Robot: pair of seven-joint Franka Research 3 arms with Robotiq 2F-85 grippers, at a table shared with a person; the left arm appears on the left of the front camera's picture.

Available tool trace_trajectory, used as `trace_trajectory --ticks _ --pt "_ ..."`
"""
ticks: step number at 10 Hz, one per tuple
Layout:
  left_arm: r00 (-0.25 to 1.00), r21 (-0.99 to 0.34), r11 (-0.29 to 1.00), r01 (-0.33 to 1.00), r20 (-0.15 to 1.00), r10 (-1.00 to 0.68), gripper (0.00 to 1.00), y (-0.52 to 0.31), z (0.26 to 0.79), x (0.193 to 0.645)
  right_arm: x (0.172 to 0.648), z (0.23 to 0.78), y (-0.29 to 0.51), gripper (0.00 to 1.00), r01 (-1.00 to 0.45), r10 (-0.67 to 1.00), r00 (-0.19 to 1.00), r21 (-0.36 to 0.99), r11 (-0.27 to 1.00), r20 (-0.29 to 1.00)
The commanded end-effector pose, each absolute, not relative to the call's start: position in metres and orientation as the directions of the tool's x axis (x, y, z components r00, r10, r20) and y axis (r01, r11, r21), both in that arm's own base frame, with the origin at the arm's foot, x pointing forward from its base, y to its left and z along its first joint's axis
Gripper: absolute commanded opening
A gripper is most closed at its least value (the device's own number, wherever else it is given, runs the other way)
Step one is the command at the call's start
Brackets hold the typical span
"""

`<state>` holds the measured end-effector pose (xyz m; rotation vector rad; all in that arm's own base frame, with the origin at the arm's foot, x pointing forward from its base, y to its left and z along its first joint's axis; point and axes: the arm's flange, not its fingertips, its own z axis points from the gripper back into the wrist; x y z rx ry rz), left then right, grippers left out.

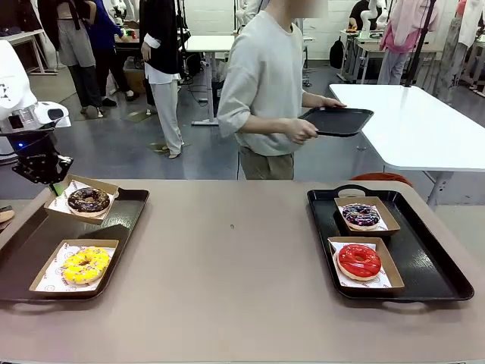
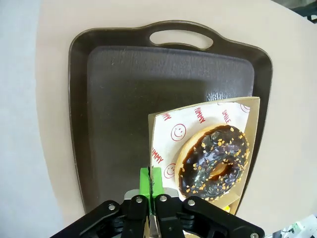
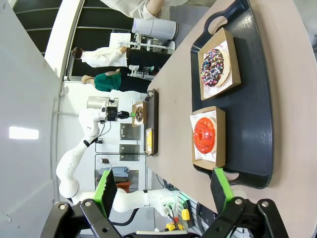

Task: Individually package the donuts and arrange them on the tray.
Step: Place the picked Paper togo box on the Handle tray.

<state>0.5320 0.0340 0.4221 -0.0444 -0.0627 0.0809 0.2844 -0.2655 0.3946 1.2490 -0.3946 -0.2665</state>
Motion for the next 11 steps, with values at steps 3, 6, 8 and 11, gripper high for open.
trace_trajectory --ticks 3,6,8,11 --pt "0.993 -0.058 0.994 -0.089 0.07 0.093 0.01 0.036 0.428 0.53 0.282 0.396 -0.264 1.0 -0.018 -0.4 0.905 0.953 0.301 0.143" --pt "0.993 -0.058 0.994 -0.089 0.07 0.093 0.01 0.036 0.428 0.53 0.282 0.396 -0.264 1.0 -0.018 -0.4 0.905 0.953 0.301 0.143" --pt "0.994 -0.048 0.996 -0.082 0.066 0.085 0.01 0.035 0.425 0.532 0.282 0.396 -0.264 1.0 -0.018 -0.4 0.905 0.953 0.301 0.143" --pt "1.0 -0.067 0.998 -0.001 0.025 0.003 0.01 0.032 0.397 0.545 0.282 0.396 -0.264 1.0 -0.018 -0.4 0.905 0.953 0.301 0.143"
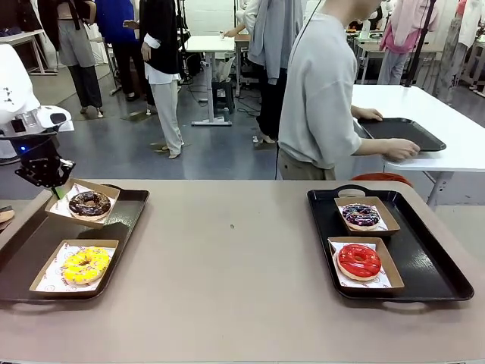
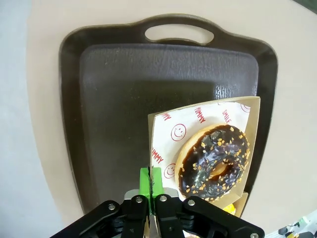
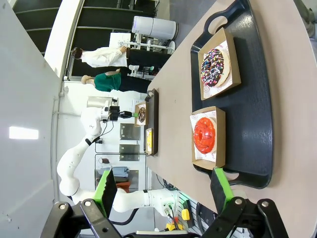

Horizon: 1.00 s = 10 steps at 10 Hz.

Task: Individually package the donuts and arrange them on the tray.
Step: Place the picked Paper togo box on the Handle tray.

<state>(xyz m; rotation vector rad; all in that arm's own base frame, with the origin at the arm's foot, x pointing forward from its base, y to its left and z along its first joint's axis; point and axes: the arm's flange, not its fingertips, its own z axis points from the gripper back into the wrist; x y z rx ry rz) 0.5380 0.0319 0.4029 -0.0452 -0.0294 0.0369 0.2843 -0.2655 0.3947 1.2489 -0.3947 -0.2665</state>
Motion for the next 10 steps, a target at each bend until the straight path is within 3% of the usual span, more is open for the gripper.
trace_trajectory --ticks 1,7,8,9,10 --pt "1.0 -0.057 0.998 -0.006 0.011 0.007 0.01 0.029 0.39 0.546 0.282 0.396 -0.264 1.0 -0.018 -0.4 0.905 0.953 0.301 0.143" --pt "0.995 -0.047 0.994 -0.095 -0.017 0.095 0.01 0.028 0.374 0.559 0.282 0.396 -0.264 1.0 -0.018 -0.4 0.905 0.953 0.301 0.143" --pt "0.995 -0.048 0.994 -0.095 -0.025 0.094 0.59 0.029 0.373 0.56 0.282 0.396 -0.264 1.0 -0.018 -0.4 0.905 0.953 0.301 0.143" --pt "0.995 -0.043 0.995 -0.093 -0.026 0.092 0.61 0.029 0.373 0.559 0.282 0.396 -0.264 1.0 -0.018 -0.4 0.905 0.953 0.301 0.143" --pt "0.996 -0.04 0.996 -0.086 -0.029 0.085 1.0 0.029 0.374 0.561 0.282 0.396 -0.264 1.0 -0.018 -0.4 0.905 0.953 0.301 0.143"
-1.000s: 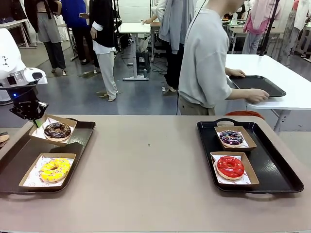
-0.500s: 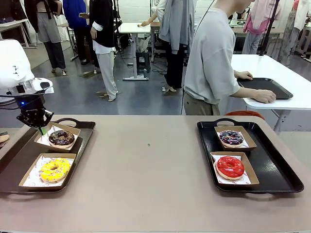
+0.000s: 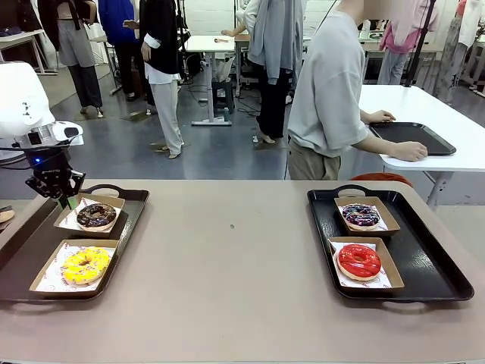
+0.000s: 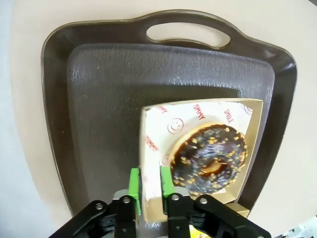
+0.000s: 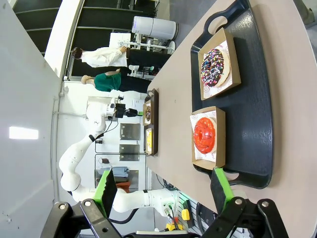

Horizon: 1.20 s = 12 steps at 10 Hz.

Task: Individually package the donuts and arrange them on the tray.
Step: Place the picked Paper togo box on the Handle tray.

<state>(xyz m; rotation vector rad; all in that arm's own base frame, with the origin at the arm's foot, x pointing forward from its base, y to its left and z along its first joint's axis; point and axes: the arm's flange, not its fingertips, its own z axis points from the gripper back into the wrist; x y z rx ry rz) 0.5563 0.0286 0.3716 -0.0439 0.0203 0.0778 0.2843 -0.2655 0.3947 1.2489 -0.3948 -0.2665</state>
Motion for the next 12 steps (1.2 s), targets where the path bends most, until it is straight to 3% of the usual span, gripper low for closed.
trace_trajectory --ticks 1,2,3,5,8,12 --pt "0.996 -0.039 0.995 -0.087 -0.026 0.086 1.0 0.03 0.376 0.559 0.282 0.396 -0.264 1.0 -0.018 -0.4 0.905 0.953 0.301 0.143" --pt "0.996 -0.041 0.995 -0.088 -0.022 0.088 1.0 0.032 0.379 0.558 0.282 0.396 -0.264 1.0 -0.018 -0.4 0.905 0.953 0.301 0.143" --pt "0.996 -0.046 0.995 -0.09 -0.023 0.089 0.82 0.033 0.382 0.557 0.282 0.396 -0.264 1.0 -0.018 -0.4 0.905 0.953 0.301 0.143" --pt "0.996 -0.049 0.995 -0.088 -0.027 0.087 1.0 0.034 0.383 0.556 0.282 0.396 -0.264 1.0 -0.018 -0.4 0.905 0.953 0.301 0.143" --pt "0.998 -0.098 0.994 -0.048 -0.047 0.043 1.0 0.034 0.386 0.551 0.282 0.396 -0.264 1.0 -0.018 -0.4 0.905 0.953 0.301 0.143" --pt "0.996 -0.407 0.91 0.074 -0.018 -0.089 1.0 0.078 0.429 0.492 0.282 0.396 -0.264 1.0 -0.018 -0.4 0.905 0.953 0.301 0.143"
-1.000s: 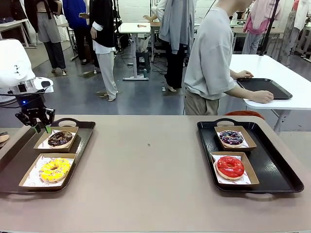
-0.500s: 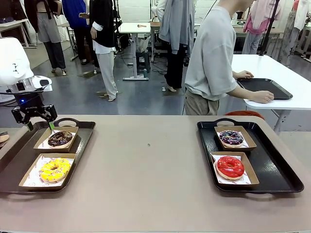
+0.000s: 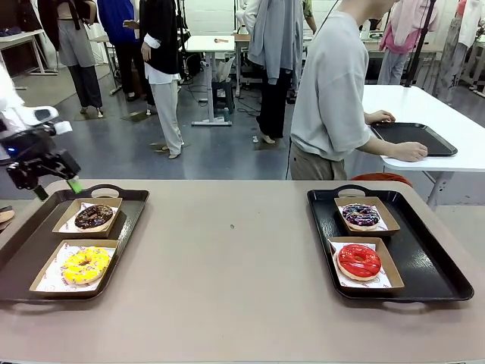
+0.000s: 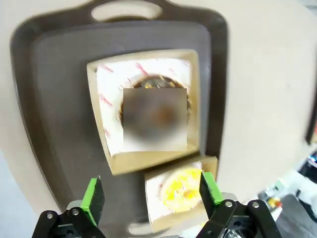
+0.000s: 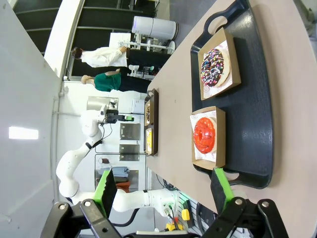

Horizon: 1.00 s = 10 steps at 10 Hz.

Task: Individually package the donuts and arrange them on the tray.
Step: Place the picked Paper togo box on the Handle tray.

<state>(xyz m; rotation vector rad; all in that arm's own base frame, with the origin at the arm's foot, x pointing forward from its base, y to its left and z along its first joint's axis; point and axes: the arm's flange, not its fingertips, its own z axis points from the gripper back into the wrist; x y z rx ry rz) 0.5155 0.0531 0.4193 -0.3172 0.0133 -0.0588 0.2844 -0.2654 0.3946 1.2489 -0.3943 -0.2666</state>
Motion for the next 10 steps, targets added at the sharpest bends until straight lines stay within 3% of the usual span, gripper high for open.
trace_trajectory --ticks 1,3,5,7,10 --pt "0.998 -0.52 0.853 0.037 -0.032 -0.062 1.0 0.105 0.442 0.481 0.282 0.396 -0.264 1.0 -0.018 -0.4 0.905 0.953 0.301 0.143" --pt "0.997 -0.709 0.701 -0.069 -0.079 0.018 1.0 0.169 0.45 0.462 0.282 0.396 -0.264 1.0 -0.018 -0.4 0.905 0.953 0.301 0.143" --pt "0.996 -0.843 0.531 -0.088 -0.063 0.065 1.0 0.219 0.441 0.443 0.282 0.396 -0.264 1.0 -0.018 -0.4 0.905 0.953 0.301 0.143" --pt "0.992 -0.909 0.411 -0.067 -0.016 0.126 1.0 0.254 0.418 0.42 0.282 0.396 -0.264 1.0 -0.018 -0.4 0.905 0.953 0.301 0.143" --pt "0.984 -0.966 0.247 -0.083 -0.04 0.175 1.0 0.295 0.378 0.395 0.282 0.396 -0.264 1.0 -0.018 -0.4 0.905 0.953 0.301 0.143"
